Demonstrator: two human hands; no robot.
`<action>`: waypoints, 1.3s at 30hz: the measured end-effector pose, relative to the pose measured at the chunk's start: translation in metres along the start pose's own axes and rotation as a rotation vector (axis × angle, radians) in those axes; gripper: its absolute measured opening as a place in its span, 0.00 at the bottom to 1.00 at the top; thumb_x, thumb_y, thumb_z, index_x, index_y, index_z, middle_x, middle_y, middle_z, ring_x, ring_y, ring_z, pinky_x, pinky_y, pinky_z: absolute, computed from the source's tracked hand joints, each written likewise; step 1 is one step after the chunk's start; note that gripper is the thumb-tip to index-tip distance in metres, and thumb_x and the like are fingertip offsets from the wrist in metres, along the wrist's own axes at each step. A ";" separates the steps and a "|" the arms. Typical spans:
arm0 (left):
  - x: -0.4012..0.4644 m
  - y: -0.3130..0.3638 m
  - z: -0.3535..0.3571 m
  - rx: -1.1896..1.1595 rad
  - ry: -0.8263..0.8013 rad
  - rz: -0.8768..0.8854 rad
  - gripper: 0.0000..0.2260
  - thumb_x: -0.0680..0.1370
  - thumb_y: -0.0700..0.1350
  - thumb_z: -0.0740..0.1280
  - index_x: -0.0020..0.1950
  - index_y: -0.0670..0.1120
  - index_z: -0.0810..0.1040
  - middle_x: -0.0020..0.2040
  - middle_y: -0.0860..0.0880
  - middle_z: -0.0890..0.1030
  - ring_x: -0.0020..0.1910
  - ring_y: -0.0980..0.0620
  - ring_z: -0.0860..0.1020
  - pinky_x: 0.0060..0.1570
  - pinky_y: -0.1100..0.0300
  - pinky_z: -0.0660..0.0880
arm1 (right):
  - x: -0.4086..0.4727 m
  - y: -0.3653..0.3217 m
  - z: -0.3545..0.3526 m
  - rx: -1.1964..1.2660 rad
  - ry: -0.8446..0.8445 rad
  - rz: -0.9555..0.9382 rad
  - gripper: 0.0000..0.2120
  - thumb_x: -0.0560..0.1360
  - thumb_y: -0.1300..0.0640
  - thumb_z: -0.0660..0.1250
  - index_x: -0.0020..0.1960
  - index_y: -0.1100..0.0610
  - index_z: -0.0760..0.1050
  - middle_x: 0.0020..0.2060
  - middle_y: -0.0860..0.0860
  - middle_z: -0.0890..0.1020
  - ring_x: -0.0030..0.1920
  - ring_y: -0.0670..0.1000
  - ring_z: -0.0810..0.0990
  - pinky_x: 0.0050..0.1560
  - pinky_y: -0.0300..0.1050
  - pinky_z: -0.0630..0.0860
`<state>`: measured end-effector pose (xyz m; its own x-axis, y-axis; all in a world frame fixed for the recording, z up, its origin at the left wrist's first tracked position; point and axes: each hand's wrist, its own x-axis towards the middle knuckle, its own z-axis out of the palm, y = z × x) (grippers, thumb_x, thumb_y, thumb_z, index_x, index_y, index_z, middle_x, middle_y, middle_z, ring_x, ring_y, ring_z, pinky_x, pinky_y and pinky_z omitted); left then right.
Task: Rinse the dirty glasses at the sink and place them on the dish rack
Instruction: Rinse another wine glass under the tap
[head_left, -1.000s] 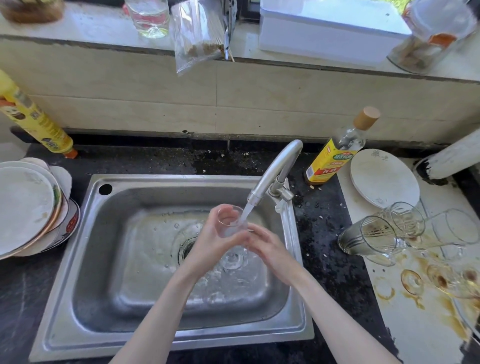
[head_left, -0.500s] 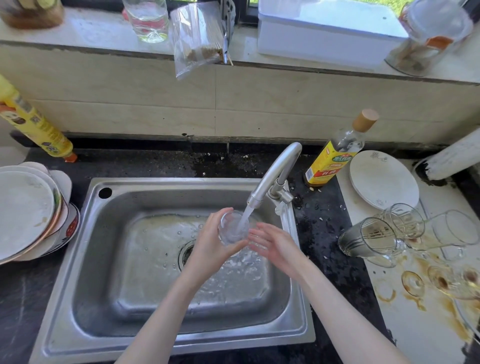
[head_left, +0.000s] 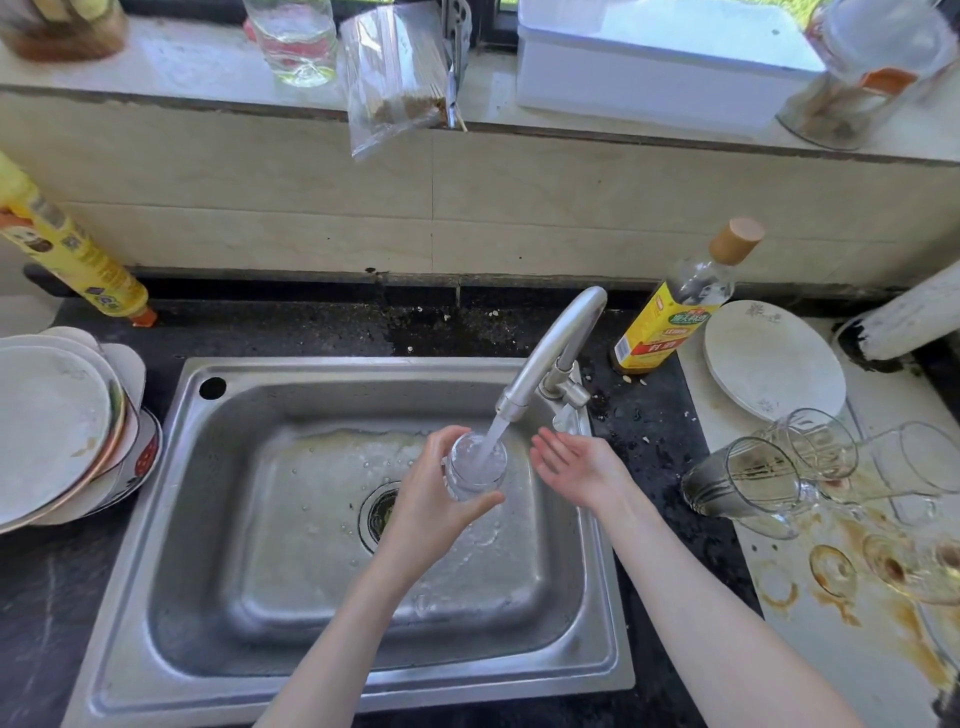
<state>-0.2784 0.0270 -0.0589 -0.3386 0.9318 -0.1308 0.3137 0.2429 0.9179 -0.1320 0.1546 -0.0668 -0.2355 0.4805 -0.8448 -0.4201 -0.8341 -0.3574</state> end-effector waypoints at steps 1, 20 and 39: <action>0.000 0.001 0.000 0.000 -0.001 -0.007 0.27 0.65 0.46 0.78 0.56 0.63 0.66 0.55 0.65 0.73 0.56 0.64 0.72 0.56 0.66 0.68 | 0.000 0.000 0.000 0.004 0.001 0.005 0.09 0.80 0.66 0.54 0.56 0.67 0.71 0.66 0.57 0.73 0.68 0.56 0.69 0.61 0.49 0.69; 0.014 0.017 -0.003 0.005 0.010 0.060 0.26 0.66 0.46 0.78 0.55 0.62 0.67 0.54 0.69 0.71 0.55 0.64 0.71 0.55 0.68 0.67 | -0.026 -0.060 0.014 0.110 0.000 -0.030 0.10 0.78 0.65 0.54 0.46 0.67 0.72 0.43 0.57 0.76 0.43 0.53 0.76 0.41 0.41 0.71; -0.003 0.003 0.003 -0.364 0.149 -0.367 0.18 0.68 0.44 0.76 0.54 0.51 0.74 0.52 0.50 0.78 0.46 0.53 0.74 0.44 0.62 0.69 | -0.041 0.065 0.004 -0.263 0.058 0.238 0.15 0.77 0.49 0.64 0.47 0.62 0.76 0.40 0.54 0.79 0.38 0.52 0.77 0.36 0.43 0.71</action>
<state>-0.2737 0.0259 -0.0569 -0.4984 0.7487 -0.4370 -0.1678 0.4113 0.8959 -0.1533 0.0813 -0.0538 -0.2465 0.2550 -0.9350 -0.1174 -0.9655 -0.2323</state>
